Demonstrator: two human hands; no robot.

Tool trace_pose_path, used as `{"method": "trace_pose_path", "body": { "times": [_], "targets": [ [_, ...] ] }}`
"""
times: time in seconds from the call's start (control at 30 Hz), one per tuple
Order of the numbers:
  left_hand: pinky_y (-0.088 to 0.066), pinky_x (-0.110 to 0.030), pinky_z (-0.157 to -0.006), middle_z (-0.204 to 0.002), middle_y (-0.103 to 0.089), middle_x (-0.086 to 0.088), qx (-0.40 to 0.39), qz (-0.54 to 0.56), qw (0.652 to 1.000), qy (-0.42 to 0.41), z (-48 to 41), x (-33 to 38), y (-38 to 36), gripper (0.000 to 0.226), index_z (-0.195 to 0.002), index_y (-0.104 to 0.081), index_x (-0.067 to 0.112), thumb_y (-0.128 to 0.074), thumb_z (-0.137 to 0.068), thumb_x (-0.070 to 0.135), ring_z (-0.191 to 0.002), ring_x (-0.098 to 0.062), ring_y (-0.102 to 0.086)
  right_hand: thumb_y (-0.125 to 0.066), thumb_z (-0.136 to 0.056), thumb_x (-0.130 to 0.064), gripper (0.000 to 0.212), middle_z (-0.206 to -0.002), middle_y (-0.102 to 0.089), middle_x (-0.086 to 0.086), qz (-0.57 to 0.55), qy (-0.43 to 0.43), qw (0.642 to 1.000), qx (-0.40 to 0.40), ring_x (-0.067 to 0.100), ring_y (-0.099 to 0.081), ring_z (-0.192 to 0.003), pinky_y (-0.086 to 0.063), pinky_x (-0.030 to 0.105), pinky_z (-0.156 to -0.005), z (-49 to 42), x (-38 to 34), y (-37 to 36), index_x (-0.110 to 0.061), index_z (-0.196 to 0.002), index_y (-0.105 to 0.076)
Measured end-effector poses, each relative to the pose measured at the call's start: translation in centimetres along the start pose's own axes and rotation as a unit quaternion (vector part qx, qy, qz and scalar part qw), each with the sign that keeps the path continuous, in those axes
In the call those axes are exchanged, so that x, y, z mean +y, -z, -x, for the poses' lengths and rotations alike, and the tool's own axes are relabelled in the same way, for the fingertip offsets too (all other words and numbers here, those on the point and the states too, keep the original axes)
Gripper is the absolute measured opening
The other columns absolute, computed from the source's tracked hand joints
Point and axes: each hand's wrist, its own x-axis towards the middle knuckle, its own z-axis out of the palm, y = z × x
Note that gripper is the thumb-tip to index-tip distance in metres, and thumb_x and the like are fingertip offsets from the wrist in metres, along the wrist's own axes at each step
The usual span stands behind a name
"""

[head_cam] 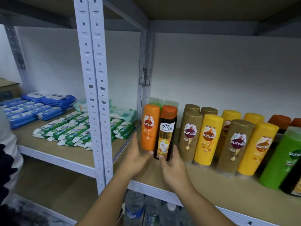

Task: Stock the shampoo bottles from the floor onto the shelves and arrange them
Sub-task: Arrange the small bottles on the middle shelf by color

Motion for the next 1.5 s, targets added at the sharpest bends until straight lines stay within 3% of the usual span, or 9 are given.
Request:
{"method": "trace_pose_path", "body": {
  "times": [0.13,0.27,0.4,0.57,0.77,0.9,1.07,1.2,1.5],
  "targets": [
    [-0.028,-0.027,-0.110,-0.141,-0.032,0.023,-0.026,0.060,0.998,-0.015,-2.5,-0.5,0.1,0.102,-0.156,-0.011,0.033,-0.081,-0.084,0.020,-0.133,0.003,-0.030,-0.060,-0.098,-0.025,0.057,-0.134,-0.058,-0.011,-0.024,-0.028,0.999,0.006,0.006,-0.056,-0.119,-0.041,0.007,-0.084,-1.9,0.9,-1.7,-0.026,-0.148,-0.033],
    [-0.043,-0.045,-0.111,-0.144,-0.051,0.014,-0.048,0.072,0.996,-0.013,-3.8,-2.1,0.0,0.085,-0.147,-0.029,0.042,-0.080,-0.082,0.025,-0.132,-0.006,-0.051,-0.064,-0.095,-0.021,0.054,-0.133,-0.057,-0.004,-0.018,-0.042,0.998,0.050,0.013,-0.055,-0.122,-0.042,0.027,-0.097,-3.3,1.7,-2.8,-0.023,-0.143,-0.037],
    [-0.045,-0.050,-0.109,-0.132,-0.058,0.011,-0.042,0.045,0.998,0.011,-4.1,-2.1,-0.1,0.063,-0.131,-0.037,0.044,-0.076,-0.087,0.022,-0.123,-0.012,-0.057,-0.062,-0.096,-0.018,0.045,-0.125,-0.061,-0.001,-0.002,-0.047,0.997,0.067,0.019,-0.059,-0.115,-0.044,0.028,-0.088,-3.4,1.8,-3.0,-0.019,-0.135,-0.039],
    [-0.046,-0.052,-0.108,-0.130,-0.061,0.016,-0.067,0.057,0.996,0.019,-2.8,-2.6,0.8,0.063,-0.116,-0.042,0.059,-0.080,-0.078,0.025,-0.122,-0.009,-0.058,-0.063,-0.096,-0.019,0.043,-0.121,-0.063,-0.003,0.029,-0.037,0.999,0.025,0.019,-0.061,-0.112,-0.047,0.030,-0.086,-1.7,1.3,-1.5,-0.023,-0.131,-0.038],
    [-0.050,-0.037,-0.098,-0.123,-0.064,0.016,-0.115,0.032,0.992,0.035,1.6,0.2,0.8,0.073,-0.133,-0.046,0.038,-0.088,-0.076,0.020,-0.111,-0.002,-0.060,-0.062,-0.096,-0.026,0.043,-0.123,-0.064,-0.009,0.052,-0.015,0.999,0.002,0.012,-0.062,-0.108,-0.050,0.032,-0.087,3.1,1.8,2.6,-0.031,-0.132,-0.038],
    [-0.051,-0.026,-0.087,-0.119,-0.065,0.017,-0.143,0.020,0.989,0.019,3.8,2.7,-1.4,0.073,-0.131,-0.047,0.038,-0.090,-0.073,0.024,-0.108,-0.002,-0.063,-0.062,-0.096,-0.030,0.041,-0.125,-0.063,-0.011,0.083,-0.019,0.996,0.013,0.011,-0.061,-0.112,-0.051,0.032,-0.090,5.1,2.9,6.4,-0.033,-0.130,-0.039],
    [-0.056,-0.036,-0.096,-0.115,-0.069,0.015,-0.121,0.009,0.992,-0.016,5.0,4.4,-6.2,0.070,-0.129,-0.053,0.035,-0.092,-0.070,0.029,-0.104,-0.004,-0.067,-0.063,-0.095,-0.029,0.049,-0.127,-0.062,-0.013,0.107,-0.032,0.993,0.041,0.011,-0.061,-0.113,-0.051,0.034,-0.095,5.8,4.4,10.9,-0.033,-0.137,-0.038],
    [-0.056,-0.035,-0.095,-0.116,-0.069,0.015,-0.086,-0.025,0.995,-0.037,5.4,5.3,-9.0,0.067,-0.129,-0.054,0.035,-0.089,-0.072,0.039,-0.104,-0.004,-0.065,-0.064,-0.095,-0.029,0.050,-0.125,-0.065,-0.011,0.108,-0.046,0.992,0.052,0.012,-0.062,-0.112,-0.052,0.040,-0.095,5.3,5.3,13.1,-0.032,-0.138,-0.038],
    [-0.056,-0.033,-0.086,-0.113,-0.072,0.006,-0.058,-0.156,0.985,-0.044,5.7,5.8,-10.5,0.054,-0.125,-0.060,0.026,-0.074,-0.082,0.056,-0.099,-0.014,-0.067,-0.060,-0.096,-0.037,0.045,-0.128,-0.065,-0.007,0.148,-0.044,0.987,0.032,0.014,-0.061,-0.115,-0.052,0.035,-0.094,5.0,5.9,14.5,-0.026,-0.138,-0.046]
  ]
}}
